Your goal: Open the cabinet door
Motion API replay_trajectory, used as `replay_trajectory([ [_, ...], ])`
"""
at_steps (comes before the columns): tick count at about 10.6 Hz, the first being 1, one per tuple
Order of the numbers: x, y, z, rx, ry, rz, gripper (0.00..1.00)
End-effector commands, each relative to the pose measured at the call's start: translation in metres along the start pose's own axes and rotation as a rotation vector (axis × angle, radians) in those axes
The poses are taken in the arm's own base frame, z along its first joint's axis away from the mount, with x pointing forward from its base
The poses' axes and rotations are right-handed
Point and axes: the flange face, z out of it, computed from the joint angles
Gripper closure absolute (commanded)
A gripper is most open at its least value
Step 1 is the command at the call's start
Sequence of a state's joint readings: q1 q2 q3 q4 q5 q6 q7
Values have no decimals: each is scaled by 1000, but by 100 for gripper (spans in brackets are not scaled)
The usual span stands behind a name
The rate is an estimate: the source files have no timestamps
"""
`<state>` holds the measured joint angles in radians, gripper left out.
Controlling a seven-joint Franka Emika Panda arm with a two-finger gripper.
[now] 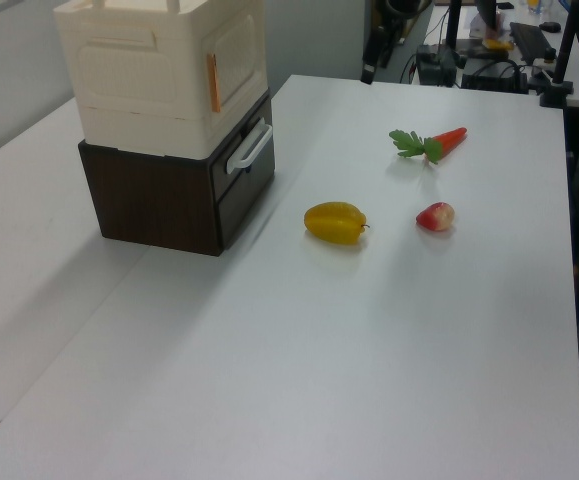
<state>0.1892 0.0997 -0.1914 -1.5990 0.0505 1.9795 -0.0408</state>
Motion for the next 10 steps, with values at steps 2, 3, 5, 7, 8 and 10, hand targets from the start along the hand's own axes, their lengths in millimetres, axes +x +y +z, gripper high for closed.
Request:
replay_trajectory([
  [2, 21, -35, -14, 53, 217, -40, 0],
  [3, 28, -50, -12, 57, 276, -59, 0],
  [5, 44, -74, 1, 58, 388, -86, 5],
  [7, 60, -86, 9, 63, 521, -44, 10],
  [8, 63, -108, 15, 78, 558, -50, 12],
  [10, 76, -136, 33, 83, 589, -81, 14],
])
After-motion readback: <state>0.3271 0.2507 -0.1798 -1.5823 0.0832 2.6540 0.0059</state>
